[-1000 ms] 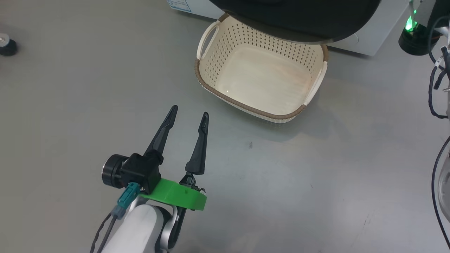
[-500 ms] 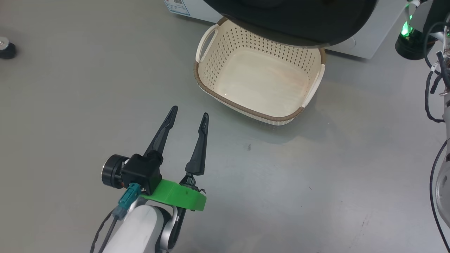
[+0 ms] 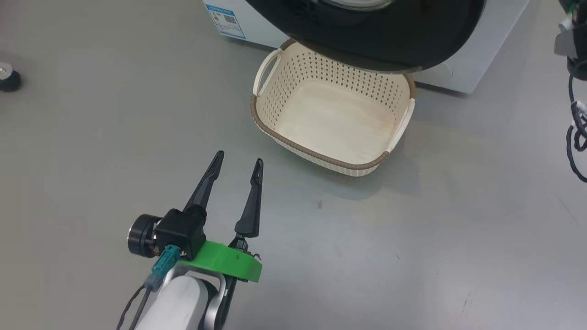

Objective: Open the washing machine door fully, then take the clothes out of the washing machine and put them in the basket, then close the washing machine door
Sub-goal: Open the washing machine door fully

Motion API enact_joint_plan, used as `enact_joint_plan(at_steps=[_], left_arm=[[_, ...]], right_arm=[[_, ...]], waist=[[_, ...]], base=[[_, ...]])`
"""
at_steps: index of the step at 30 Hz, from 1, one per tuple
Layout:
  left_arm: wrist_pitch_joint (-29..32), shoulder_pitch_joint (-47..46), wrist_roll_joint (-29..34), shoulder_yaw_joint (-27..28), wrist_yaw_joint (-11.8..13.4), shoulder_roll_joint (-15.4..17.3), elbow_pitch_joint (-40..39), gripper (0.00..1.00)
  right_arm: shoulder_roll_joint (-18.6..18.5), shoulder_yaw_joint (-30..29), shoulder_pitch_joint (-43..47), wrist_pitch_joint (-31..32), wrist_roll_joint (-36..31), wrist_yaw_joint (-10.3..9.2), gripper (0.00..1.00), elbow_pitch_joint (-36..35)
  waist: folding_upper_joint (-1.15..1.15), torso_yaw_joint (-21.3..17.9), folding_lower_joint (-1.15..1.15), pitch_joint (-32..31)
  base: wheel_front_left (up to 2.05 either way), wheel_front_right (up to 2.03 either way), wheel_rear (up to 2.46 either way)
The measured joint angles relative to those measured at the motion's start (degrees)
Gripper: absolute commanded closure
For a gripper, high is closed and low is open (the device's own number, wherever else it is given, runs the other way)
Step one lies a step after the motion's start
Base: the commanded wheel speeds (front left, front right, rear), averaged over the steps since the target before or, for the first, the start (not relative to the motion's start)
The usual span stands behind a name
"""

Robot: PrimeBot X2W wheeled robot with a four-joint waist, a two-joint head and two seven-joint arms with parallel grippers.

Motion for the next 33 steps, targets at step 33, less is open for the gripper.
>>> enact_joint_plan(at_steps=[33], left_arm=[[0.0,5.79,2.31,6.61,0.0,0.24,0.02,0.0]], right_arm=[[-11.11,21.61,33.32,-31.71,-34.1,1.32,0.81,-27.22]], waist=[[0.0,-6.58,0.0,-8.96]], base=[[0.0,0.0,0.0]])
